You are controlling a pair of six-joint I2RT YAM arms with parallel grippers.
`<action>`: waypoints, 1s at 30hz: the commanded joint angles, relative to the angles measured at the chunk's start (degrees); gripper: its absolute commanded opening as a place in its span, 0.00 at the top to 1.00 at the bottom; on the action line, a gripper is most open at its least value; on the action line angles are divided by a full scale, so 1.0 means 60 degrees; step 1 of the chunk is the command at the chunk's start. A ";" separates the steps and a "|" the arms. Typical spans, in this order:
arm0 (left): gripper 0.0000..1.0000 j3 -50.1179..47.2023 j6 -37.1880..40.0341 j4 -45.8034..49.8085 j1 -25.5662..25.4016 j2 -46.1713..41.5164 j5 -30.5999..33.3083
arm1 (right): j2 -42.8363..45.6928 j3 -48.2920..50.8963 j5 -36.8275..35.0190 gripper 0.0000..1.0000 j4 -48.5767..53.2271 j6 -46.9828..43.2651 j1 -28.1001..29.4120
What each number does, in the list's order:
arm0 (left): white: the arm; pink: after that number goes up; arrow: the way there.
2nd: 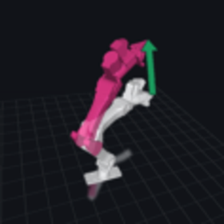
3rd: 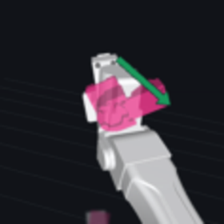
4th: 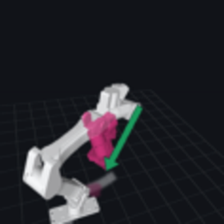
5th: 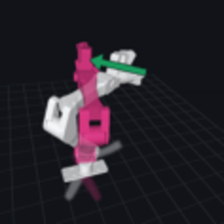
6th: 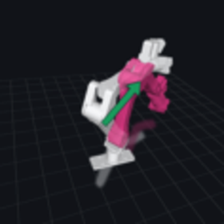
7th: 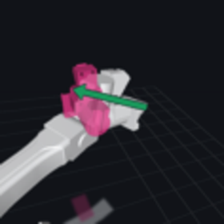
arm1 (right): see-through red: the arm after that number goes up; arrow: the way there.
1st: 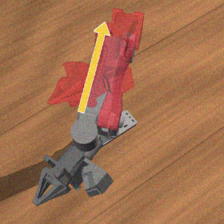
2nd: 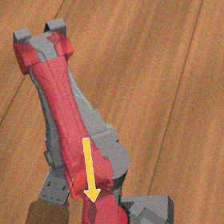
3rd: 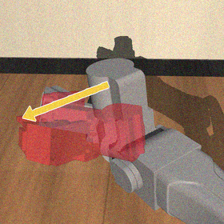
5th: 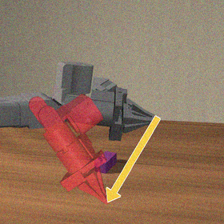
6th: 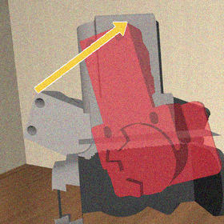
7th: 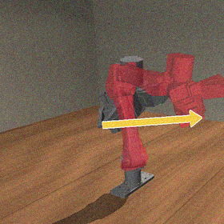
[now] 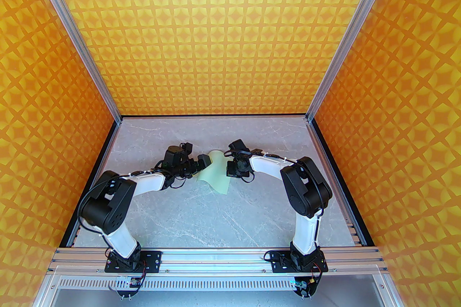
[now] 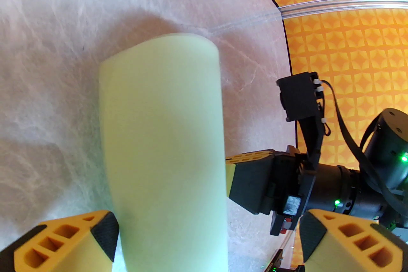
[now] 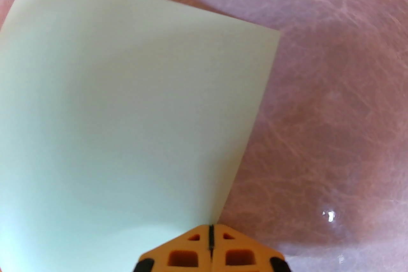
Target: Fold a paper plane with a square sheet of paper (fold left side to right side)
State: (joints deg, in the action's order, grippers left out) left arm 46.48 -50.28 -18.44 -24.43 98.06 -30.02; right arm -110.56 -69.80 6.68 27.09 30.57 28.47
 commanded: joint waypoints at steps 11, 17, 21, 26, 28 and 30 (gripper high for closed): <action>0.01 -0.0125 0.0469 0.0737 -0.0060 -0.0050 0.0461 | 0.0692 0.0849 0.1066 0.94 -0.1667 0.2053 -0.0057; 0.01 -0.0060 0.0516 0.0798 -0.0045 -0.0038 0.0492 | 0.0047 0.1196 0.0742 0.99 -0.1697 0.2361 -0.0058; 0.01 0.0186 0.0602 0.0890 0.0013 -0.0015 0.0565 | 0.0014 0.1306 0.0553 1.00 -0.1584 0.2052 -0.0057; 0.01 0.0792 0.0742 0.0985 0.0144 0.0190 0.0565 | -0.0118 0.1176 0.0598 1.00 -0.1395 0.1710 -0.0057; 0.01 0.1046 0.0792 0.1021 0.0157 0.0335 0.0572 | -0.0113 0.1224 0.0599 1.00 -0.1409 0.1688 -0.0057; 0.01 0.1208 0.0769 0.0940 0.0170 0.0468 0.0565 | -0.0087 0.1259 0.0595 1.00 -0.1416 0.1671 -0.0059</action>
State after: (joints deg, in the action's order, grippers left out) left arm 51.42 -47.20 -13.17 -23.92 99.22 -27.35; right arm -108.79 -63.44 11.60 16.62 41.91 28.10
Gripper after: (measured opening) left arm 0.989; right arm 0.042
